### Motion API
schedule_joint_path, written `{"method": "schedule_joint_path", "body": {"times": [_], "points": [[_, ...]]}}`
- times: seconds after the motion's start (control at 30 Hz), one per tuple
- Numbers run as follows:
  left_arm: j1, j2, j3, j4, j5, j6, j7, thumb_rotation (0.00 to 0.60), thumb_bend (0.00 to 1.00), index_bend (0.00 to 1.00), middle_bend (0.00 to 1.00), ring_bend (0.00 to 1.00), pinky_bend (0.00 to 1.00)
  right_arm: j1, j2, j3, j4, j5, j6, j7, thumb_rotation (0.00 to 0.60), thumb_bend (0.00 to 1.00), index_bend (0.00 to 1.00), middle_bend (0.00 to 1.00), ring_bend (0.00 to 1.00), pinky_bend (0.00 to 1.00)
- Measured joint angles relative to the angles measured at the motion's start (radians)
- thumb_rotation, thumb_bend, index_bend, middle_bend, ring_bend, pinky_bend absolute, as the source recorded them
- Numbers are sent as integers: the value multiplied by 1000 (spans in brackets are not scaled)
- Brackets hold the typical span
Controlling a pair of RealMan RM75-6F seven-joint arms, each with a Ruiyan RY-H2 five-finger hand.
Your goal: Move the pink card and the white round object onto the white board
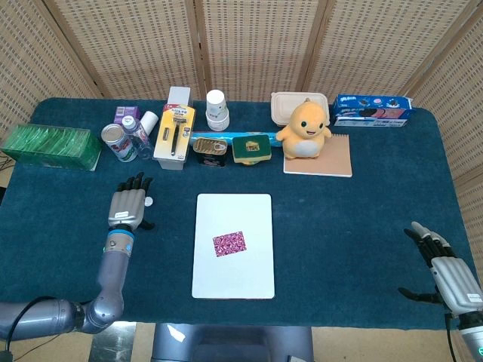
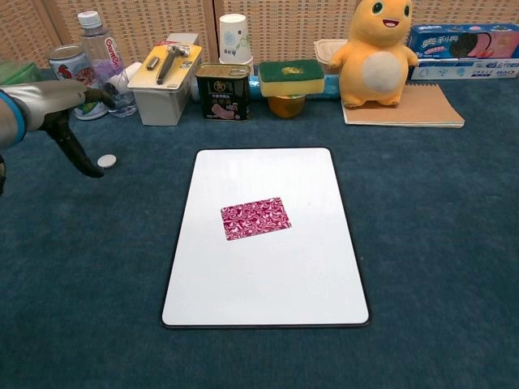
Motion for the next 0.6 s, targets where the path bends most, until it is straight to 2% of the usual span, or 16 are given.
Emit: {"method": "schedule_joint_path", "body": {"times": [0.13,0.3,0.6], "points": [[15,15,2,47,-13,-48,-36,600,130,274,0,0,93,1,-2,-1,-2,-1,-3,-9,600,0,11,0,0,2],[15,5,-3,112,-28,-95,-67,600,149,315,0,0,93,1,-4,-2,-3,0,-5,-14,600,0,11,0,0,2],[-5,-57,-15,243,-60,-128,-83,600,162,317,0,0,93,3,-5,0,0,7,-10,-13,600,0,11,0,0,2]]}}
